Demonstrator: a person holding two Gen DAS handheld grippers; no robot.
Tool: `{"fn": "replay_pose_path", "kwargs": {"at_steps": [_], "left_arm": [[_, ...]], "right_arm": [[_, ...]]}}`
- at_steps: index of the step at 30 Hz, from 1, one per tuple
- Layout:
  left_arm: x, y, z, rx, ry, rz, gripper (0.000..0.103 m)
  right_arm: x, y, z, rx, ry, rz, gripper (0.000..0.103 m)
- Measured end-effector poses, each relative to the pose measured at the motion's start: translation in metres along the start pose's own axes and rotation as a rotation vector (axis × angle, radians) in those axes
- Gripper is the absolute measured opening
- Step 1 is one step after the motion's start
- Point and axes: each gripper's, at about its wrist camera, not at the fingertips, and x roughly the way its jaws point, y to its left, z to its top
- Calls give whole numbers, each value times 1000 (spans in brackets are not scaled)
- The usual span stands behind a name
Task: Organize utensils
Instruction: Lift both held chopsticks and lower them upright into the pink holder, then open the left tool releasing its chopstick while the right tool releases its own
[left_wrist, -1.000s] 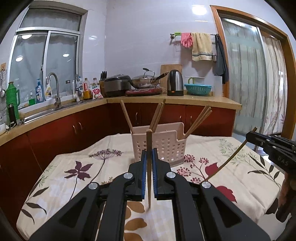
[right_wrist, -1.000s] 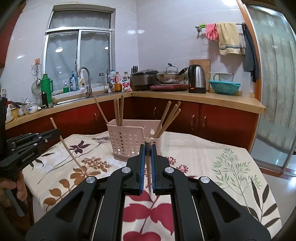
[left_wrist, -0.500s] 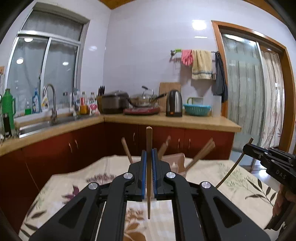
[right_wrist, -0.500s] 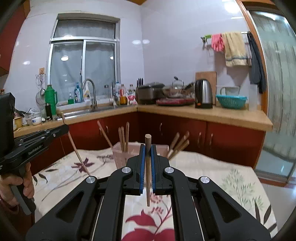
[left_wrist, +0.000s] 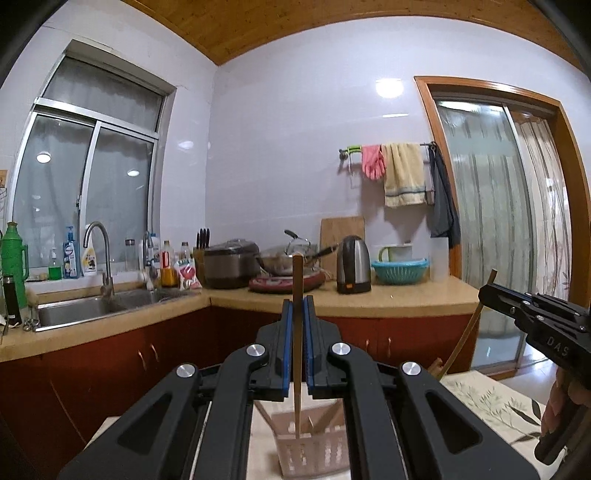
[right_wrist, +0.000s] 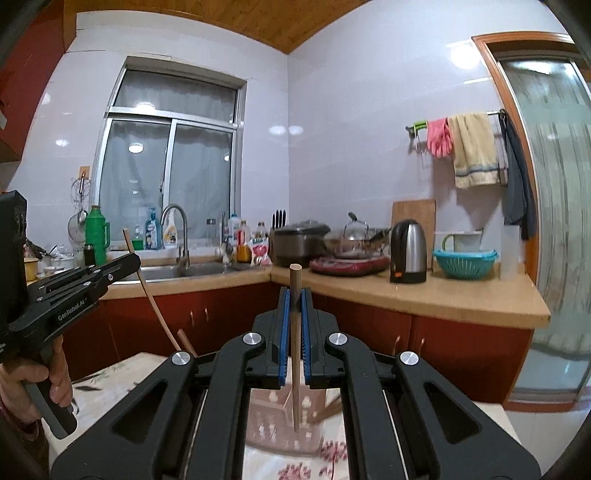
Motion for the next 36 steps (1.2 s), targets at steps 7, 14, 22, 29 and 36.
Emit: {"fn": "replay_pose_path", "kwargs": {"at_steps": [7,14,22,29,36], "left_arm": [[32,6,2,-4,-33,18,6],[63,9,-24,-11,20,30,6],[80,16,-51,-27,87,40,6],[87,17,-59,-29,111,33,6],[89,14,-70,-24,141,35,6]], "right_arm": [[41,-7,-2,14,-19,16,6],[75,-11,-27,26,1,10,6],[92,-14,-21,25,-15,5,6],[114,-13,-46,31,33,7,6],[120,-8,-74,22,115,2,7]]}}
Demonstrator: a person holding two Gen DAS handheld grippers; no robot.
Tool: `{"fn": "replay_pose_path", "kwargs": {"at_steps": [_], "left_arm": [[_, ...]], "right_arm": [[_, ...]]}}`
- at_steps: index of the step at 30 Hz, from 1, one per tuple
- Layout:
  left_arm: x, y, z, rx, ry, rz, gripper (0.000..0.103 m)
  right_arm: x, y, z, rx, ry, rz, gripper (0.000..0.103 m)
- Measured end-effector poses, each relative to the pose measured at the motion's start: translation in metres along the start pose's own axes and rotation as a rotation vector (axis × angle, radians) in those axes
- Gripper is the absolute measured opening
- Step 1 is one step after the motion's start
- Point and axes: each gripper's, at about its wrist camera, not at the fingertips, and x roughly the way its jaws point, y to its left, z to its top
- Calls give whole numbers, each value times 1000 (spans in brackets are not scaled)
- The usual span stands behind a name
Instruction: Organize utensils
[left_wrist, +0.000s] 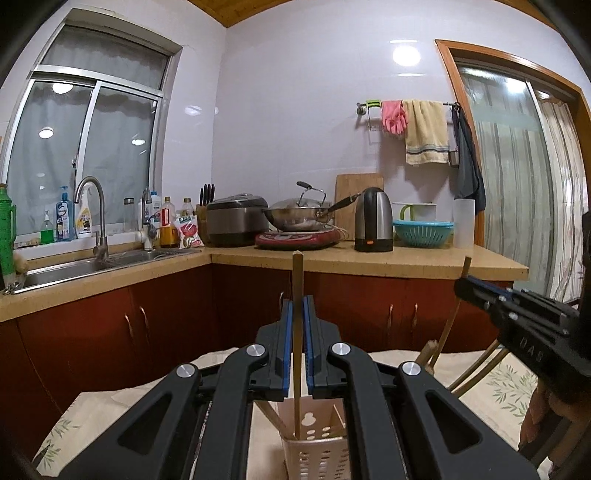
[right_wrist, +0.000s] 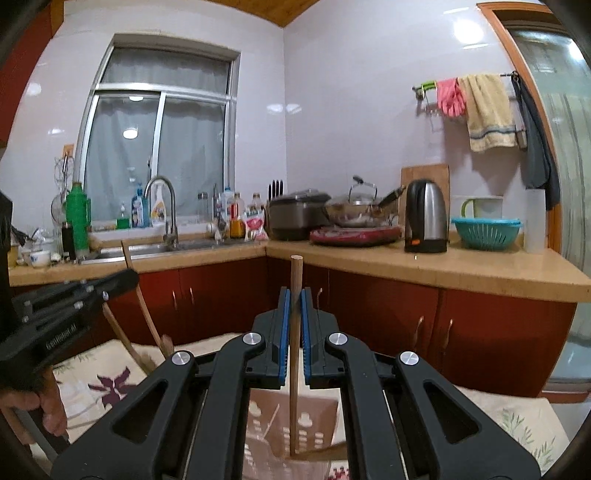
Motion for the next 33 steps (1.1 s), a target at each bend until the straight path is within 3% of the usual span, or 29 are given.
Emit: {"fn": "replay_pose_path", "kwargs": {"at_steps": [4,9,11,13,17,19,29,33], "left_arm": [[0,0,-5,-7,16,7,8],[0,-2,-10,-6,33,16,29],[-1,-2,-11,-5,35,17,36],[-1,-3,-11,-3,40,21,42],[0,-2,-14,0,47,25,52],[0,-3,-14,5,47,28,56],[-2,-8,-14,25,39,21,79],[-2,-10,-14,34,30,27,82]], "right_arm": [[-4,6,-6,-20,20,-17,8],[-10,13,-10,-33,38,-20,9],[-11,13,-10,-29,41,-20,14],[-13,14,-10,-27,39,-22,26],[-15,17,-9,-32,43,-23,30],[-16,18,-9,-30,38,-29,41],[-21,17,-10,-30,32,-47,61],[-22,15,-10,-31,32,-53,65]]}}
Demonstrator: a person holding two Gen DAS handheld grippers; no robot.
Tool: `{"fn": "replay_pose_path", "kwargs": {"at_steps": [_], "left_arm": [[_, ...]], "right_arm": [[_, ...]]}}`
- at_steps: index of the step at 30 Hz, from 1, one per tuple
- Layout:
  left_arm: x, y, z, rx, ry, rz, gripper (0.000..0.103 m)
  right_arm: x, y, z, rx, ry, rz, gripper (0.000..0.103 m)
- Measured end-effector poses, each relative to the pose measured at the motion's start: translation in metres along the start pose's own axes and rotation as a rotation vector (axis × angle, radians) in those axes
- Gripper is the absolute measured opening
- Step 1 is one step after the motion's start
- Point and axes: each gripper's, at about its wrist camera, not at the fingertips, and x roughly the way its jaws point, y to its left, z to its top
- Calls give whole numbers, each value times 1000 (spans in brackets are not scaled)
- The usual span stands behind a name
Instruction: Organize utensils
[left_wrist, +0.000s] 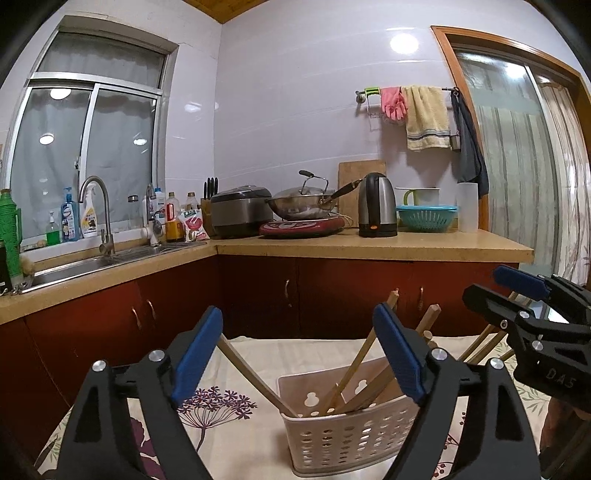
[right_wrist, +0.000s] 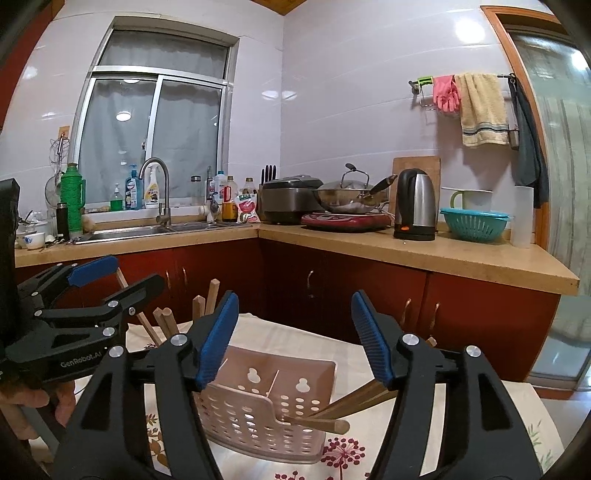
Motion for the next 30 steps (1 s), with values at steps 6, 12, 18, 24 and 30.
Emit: {"fn": "replay_pose_path", "kwargs": {"at_steps": [6,12,18,24,30], "left_arm": [[0,-2,0,11,-3,11,85],[-7,-6,2,26,-26,33,86],[-20,-8,3,42,-41,81,86],[-54,-7,2,20,-27,110,87],[-99,-7,-5,-6,1,138,87]], "right_arm": [[-4,-2,-1,11,-6,-9,76],[-11,-2,-1,22,-12,-30,88],[-27,-8,3,72,-9,-63,91],[-55,-11,-1,97,27,-112,92],[-96,-8,-11,107,62,-140,92]]}}
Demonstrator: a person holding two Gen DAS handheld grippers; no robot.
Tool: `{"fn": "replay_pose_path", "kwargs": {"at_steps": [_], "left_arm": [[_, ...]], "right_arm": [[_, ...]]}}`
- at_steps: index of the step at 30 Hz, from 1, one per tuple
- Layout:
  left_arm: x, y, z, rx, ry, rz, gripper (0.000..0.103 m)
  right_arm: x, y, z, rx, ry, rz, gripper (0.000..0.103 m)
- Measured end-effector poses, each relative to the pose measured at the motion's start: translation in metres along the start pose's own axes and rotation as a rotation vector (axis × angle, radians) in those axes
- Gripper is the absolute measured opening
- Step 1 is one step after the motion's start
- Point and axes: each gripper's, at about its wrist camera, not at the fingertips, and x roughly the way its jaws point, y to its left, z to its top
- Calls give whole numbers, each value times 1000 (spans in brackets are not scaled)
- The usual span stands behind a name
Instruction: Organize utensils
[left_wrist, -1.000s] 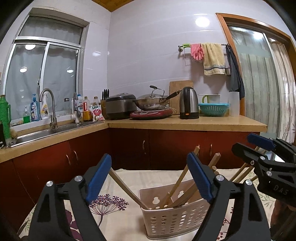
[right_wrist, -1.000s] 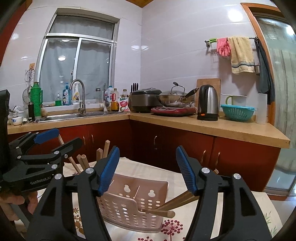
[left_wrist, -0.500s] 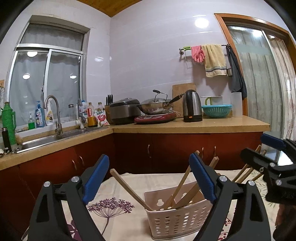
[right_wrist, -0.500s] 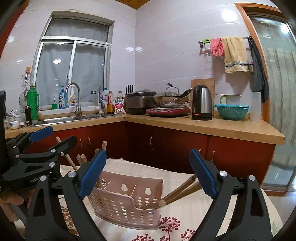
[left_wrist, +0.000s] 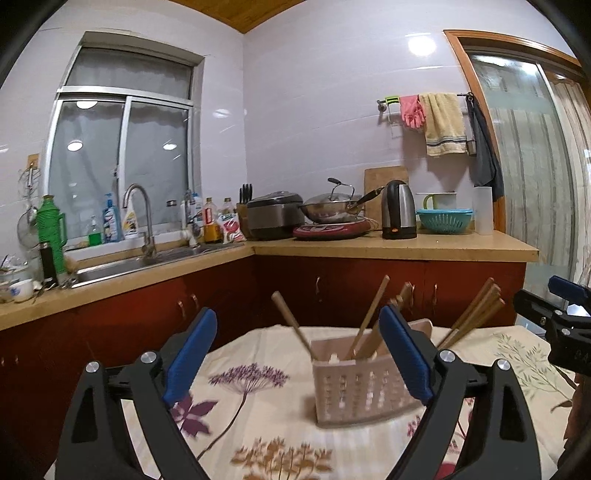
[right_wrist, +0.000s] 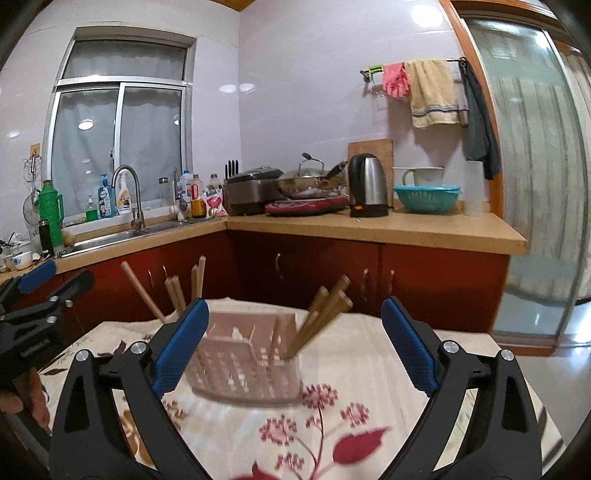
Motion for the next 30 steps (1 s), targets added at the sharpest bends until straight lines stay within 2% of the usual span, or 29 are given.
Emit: {"fn": "replay_pose_path", "kwargs": {"at_steps": [7,15,30], "left_arm": [[-48,5,-6,-42,37,-10,88],[-94,-4,-6,-18,16,-3,89],[-137,-3,-1,-37,-13,-7,90]], "right_arm": [[-52,-1,-10,-5,8,-21,92],[-97,-3,-12,-2,7,-39,93],[-146,-1,-6,-10,-28,-52,93]]}}
